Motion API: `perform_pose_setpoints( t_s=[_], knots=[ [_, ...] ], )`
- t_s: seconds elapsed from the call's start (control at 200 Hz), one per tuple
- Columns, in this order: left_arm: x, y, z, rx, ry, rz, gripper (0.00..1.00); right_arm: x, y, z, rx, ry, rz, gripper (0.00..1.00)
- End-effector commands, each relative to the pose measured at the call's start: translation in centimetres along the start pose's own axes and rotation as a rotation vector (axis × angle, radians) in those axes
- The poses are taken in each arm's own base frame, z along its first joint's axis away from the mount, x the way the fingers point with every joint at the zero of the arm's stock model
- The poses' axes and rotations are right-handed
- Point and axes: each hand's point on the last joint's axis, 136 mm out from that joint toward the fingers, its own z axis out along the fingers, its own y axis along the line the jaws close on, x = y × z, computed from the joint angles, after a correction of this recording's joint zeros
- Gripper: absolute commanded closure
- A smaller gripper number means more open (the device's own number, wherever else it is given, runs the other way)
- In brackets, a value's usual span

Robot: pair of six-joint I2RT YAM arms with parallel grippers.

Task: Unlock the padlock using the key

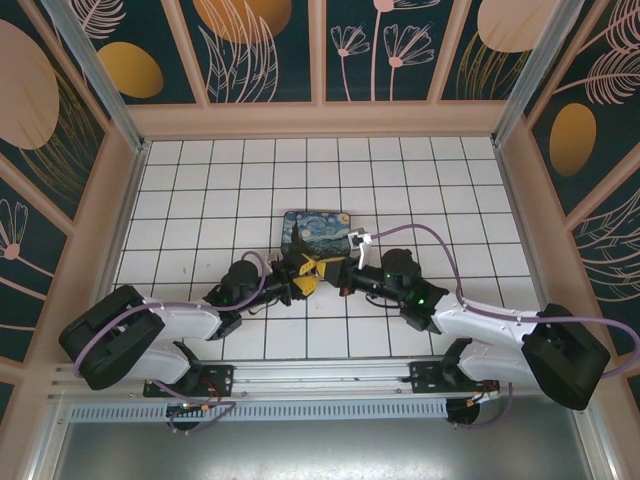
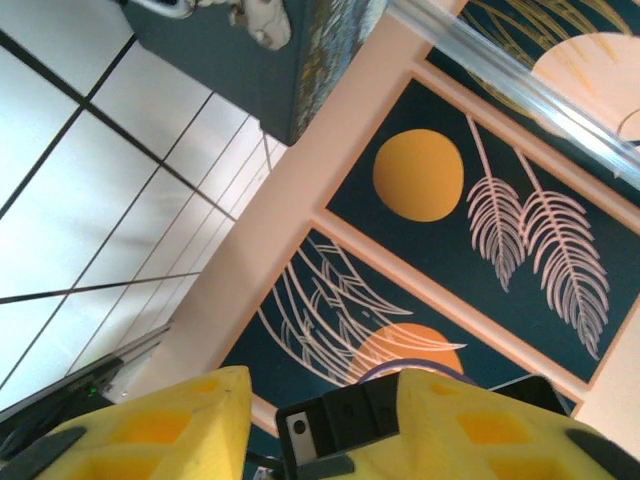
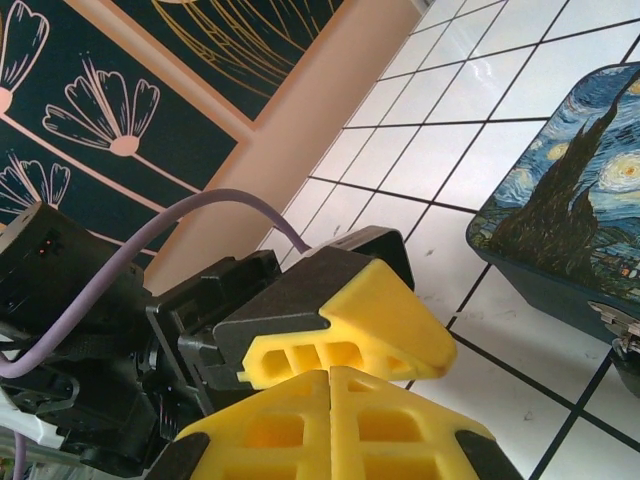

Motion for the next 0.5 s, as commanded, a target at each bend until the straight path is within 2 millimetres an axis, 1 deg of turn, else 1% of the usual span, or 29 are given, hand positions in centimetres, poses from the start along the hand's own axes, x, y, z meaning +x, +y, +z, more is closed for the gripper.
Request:
perform_pose_setpoints(
  t_s=[0.0, 0.1, 0.16, 0.235, 0.275, 0.395, 0.495],
  knots=[
    [0.2, -1.8, -0.4, 0.078, 0.002, -0.047, 0.61, 0.4, 0.5, -0.3, -0.026, -0.001, 0.006, 1.0],
    [0.6, -2.1, -0.2, 0.085, 0.026, -0.044, 0.59, 0.4, 0.5, -0.2, -0.028, 0.0, 0.004, 1.0],
    [0.8, -2.0, 0.1, 0.074, 0.043, -0.042, 0.53, 0.1, 0.3, -0.2, -0.011, -0.011, -0.001, 1.0],
    [0.7, -1.4, 0.1, 0.042, 0.039, -0.042, 0.43, -0.6, 0.0, -0.2, 0.015, -0.038, -0.02, 1.0],
    [0.6, -1.0, 0.1, 0.025, 0.03, -0.042, 0.4, -1.1, 0.0, -0.3, 0.024, -0.051, -0.031, 1.0],
    [0.3, -0.5, 0.0, -0.004, 0.009, -0.031, 0.37, -2.4, 0.5, -0.2, 0.022, -0.081, -0.057, 1.0],
    [0.6, -0.9, 0.1, 0.013, 0.03, -0.034, 0.37, -2.5, 0.6, 0.3, 0.013, -0.075, -0.063, 1.0]
  ],
)
